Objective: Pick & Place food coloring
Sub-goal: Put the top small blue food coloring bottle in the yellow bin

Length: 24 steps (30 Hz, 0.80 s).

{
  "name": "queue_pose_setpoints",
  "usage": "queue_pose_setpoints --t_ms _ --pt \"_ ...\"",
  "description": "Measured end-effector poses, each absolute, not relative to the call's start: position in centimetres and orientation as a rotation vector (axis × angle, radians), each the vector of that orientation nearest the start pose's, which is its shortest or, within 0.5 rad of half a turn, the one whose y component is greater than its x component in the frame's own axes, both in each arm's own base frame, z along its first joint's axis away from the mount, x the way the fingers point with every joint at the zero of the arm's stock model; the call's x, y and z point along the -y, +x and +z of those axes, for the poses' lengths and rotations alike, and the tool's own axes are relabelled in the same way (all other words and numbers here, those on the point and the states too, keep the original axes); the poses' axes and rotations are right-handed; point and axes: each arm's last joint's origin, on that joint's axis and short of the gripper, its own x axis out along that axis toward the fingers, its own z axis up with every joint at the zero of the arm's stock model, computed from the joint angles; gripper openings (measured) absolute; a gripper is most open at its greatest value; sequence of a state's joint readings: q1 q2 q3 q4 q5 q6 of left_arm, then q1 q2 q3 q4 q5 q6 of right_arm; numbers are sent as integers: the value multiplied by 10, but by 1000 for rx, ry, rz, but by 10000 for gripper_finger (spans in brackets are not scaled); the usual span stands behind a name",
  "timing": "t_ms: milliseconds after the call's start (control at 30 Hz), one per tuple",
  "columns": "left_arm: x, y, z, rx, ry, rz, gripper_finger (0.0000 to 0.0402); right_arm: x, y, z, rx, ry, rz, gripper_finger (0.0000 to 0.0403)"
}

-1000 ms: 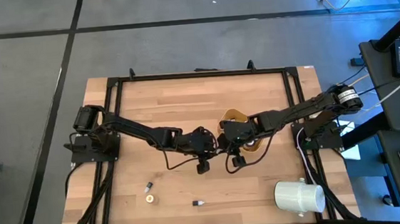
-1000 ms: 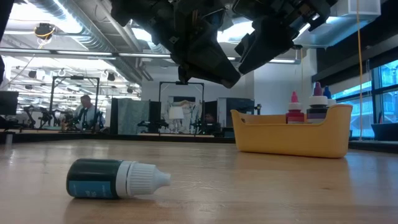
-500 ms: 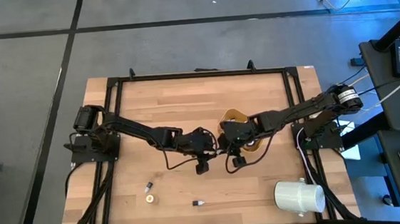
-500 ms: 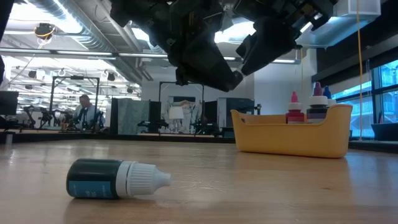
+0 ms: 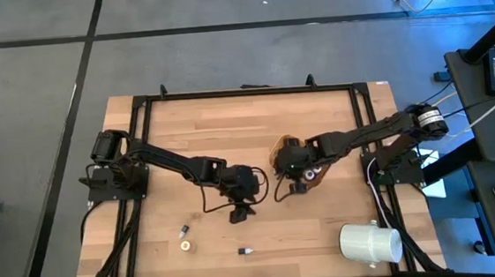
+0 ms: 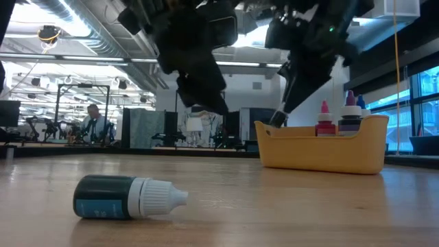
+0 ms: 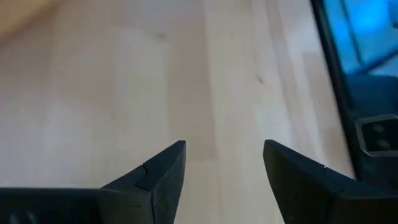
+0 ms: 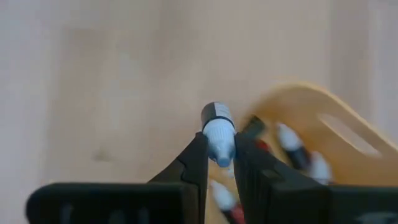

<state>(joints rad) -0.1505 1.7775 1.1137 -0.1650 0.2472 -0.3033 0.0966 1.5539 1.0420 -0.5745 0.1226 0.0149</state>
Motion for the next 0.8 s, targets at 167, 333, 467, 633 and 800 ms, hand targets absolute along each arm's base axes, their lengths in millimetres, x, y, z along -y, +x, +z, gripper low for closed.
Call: queue_pose_setpoints --t_ms 167,333,467,633,800 --pt "68 360 185 -934 -344 -281 208 -4 300 212 -1119 -103 -160 63" --pt "79 356 184 -955 -316 -286 210 15 304 202 -1153 -41 -233 64" --pt "92 354 185 -938 -267 -330 208 23 308 187 -1207 -22 -262 64" --pt "112 349 185 -916 -152 -304 209 29 312 171 -1262 -13 -276 66" --pt "128 343 184 -907 -101 -277 206 30 314 163 -1288 -14 -275 80"
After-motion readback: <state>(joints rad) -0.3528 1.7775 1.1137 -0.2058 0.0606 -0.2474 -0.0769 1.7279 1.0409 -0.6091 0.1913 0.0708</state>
